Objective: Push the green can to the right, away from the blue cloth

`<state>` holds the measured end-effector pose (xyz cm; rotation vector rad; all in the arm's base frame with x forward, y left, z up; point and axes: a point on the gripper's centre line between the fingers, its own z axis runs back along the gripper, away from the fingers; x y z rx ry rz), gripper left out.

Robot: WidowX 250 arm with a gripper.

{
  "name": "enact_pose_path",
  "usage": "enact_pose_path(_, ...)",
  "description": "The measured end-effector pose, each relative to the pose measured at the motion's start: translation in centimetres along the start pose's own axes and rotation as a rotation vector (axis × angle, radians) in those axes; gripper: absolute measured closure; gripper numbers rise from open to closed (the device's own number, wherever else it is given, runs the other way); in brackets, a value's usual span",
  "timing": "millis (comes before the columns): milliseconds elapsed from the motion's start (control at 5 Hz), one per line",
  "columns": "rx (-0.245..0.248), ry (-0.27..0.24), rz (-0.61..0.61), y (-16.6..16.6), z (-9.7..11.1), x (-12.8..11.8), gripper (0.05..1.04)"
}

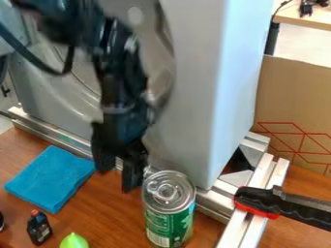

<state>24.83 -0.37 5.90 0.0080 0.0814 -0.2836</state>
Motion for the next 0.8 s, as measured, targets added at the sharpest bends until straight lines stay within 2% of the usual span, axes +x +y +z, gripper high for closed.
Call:
enact_pose_path(200,0.019,0.058,0.024,-0.1,2.9,-1.8,0.083)
enact_pose_path(400,0.017,0.065,0.059,-0.8,5.0,-4.7,0.083)
enact_pose_path(600,0.017,0.066,0.153,-1.7,5.2,-6.6,0.083)
enact_pose_path(800,0.015,0.02,0.157,-2.1,5.7,-7.0,0.083)
